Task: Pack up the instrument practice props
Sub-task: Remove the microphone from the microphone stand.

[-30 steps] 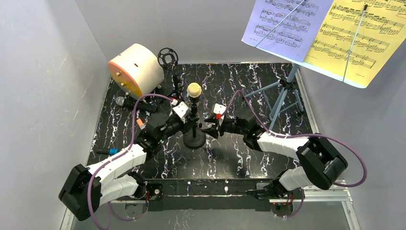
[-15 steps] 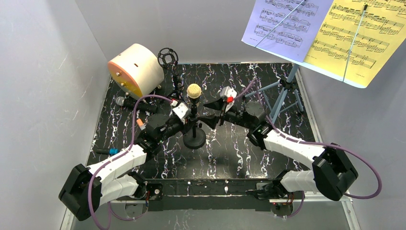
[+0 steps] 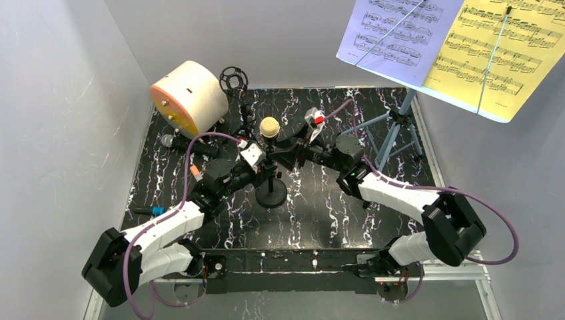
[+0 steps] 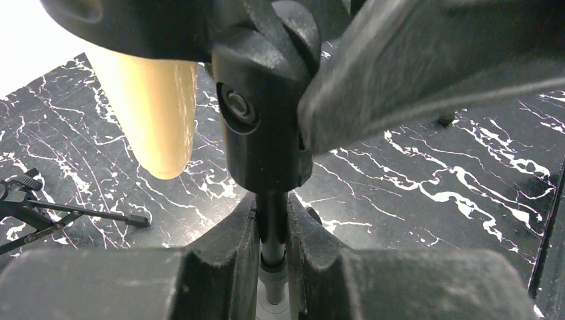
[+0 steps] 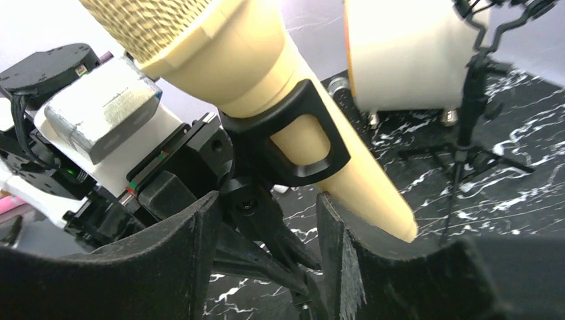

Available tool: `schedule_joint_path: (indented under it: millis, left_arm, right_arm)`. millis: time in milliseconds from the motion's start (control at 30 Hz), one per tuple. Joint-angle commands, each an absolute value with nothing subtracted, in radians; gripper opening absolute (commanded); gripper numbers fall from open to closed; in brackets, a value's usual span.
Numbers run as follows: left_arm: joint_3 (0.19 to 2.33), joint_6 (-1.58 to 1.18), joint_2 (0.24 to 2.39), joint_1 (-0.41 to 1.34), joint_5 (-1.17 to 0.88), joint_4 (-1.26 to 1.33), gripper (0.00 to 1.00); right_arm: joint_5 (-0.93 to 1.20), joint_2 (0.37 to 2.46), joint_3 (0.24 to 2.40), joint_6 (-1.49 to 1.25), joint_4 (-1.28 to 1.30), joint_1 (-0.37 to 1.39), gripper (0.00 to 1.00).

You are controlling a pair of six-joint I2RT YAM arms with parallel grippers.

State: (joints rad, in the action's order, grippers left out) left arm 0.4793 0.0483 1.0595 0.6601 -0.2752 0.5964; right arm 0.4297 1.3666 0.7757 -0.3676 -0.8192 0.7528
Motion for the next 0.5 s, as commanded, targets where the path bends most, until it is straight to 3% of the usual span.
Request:
schedule_joint_path:
  millis: [0, 267, 467]
  left_arm:
    - [0.477, 0.055, 1.058, 0.671, -0.327, 0.638, 0.0]
    - [0.48, 0.055, 1.071, 0.671, -0.345, 0.64, 0.0]
    - [0.479, 0.053, 1.061, 0.672, -0.338, 0.64, 0.03]
  right_arm:
    - [0.488, 1.394, 0.819, -0.445, -0.904, 0.769, 0.6]
    - [0.511, 1.412, 0.833, -0.423, -0.91, 0.787, 0.55]
    - [0.516, 1.412, 0.825, -0.328, -0.888, 0.788, 0.14]
